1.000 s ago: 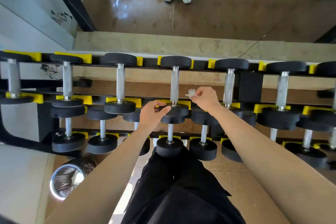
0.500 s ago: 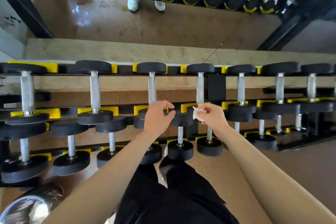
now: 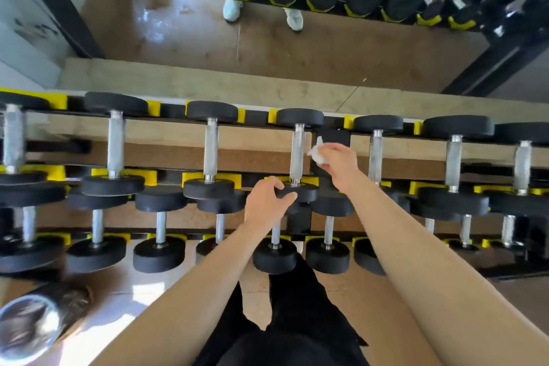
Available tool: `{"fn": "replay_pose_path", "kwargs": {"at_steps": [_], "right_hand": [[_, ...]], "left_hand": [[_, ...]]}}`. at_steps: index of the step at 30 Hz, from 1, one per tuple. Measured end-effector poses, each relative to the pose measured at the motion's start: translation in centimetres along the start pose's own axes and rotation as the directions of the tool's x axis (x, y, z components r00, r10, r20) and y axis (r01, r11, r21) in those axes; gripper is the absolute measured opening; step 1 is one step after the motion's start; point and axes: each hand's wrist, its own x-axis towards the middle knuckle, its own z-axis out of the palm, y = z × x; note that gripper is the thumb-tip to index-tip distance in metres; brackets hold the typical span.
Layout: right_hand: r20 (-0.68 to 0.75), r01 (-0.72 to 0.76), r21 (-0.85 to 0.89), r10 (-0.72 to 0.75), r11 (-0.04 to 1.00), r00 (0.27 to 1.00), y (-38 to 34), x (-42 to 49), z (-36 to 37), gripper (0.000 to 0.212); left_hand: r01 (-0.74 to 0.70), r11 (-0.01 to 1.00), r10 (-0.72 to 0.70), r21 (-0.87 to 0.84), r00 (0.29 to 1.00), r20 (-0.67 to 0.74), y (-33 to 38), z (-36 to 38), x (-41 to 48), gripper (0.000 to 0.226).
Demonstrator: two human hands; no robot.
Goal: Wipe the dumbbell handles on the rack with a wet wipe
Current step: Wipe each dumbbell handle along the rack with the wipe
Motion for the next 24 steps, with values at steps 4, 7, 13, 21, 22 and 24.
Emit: {"fn": "replay_pose_path", "kwargs": {"at_steps": [4,7,13,21,22,24], "right_hand": [[0.039,0.127,-0.106,-0.124,0.986,0.992,0.6,1.3,2.4,0.030],[0.079,0.307,-0.305,-0.297,0.902,0.952,2.4,-0.3,2.3,0.011],[0.395,0.483,-0.706,-0.277,0.519,0.876,3.4,0.1,-1.1,0.005],[0.261,0.593,-0.552,-0.554,0.586,0.791,-1.7,-0.6,2.4,0.016],[0.300,0.604,-0.563,-0.542,0.563,0.785,-1.5,-0.6,3.1,0.015],[0.375,0.615,-0.600,-0.499,0.512,0.781,-0.4,-0.9,3.9,0.006]], "left_hand": [[0.075,0.997,-0.076,-0.013,0.995,-0.070,0.6,0.9,-0.7,0.029],[0.120,0.992,-0.122,-0.027,0.986,-0.111,1.2,1.6,-1.2,0.031],[0.122,0.992,-0.119,0.012,0.983,-0.139,1.2,1.9,-0.9,0.027],[0.089,0.995,-0.082,0.043,0.986,-0.143,0.9,1.6,-0.3,0.025],[0.083,0.996,-0.076,0.044,0.988,-0.136,0.8,1.5,-0.2,0.025],[0.074,0.997,-0.070,0.031,0.992,-0.107,0.5,1.0,0.1,0.022]]}}
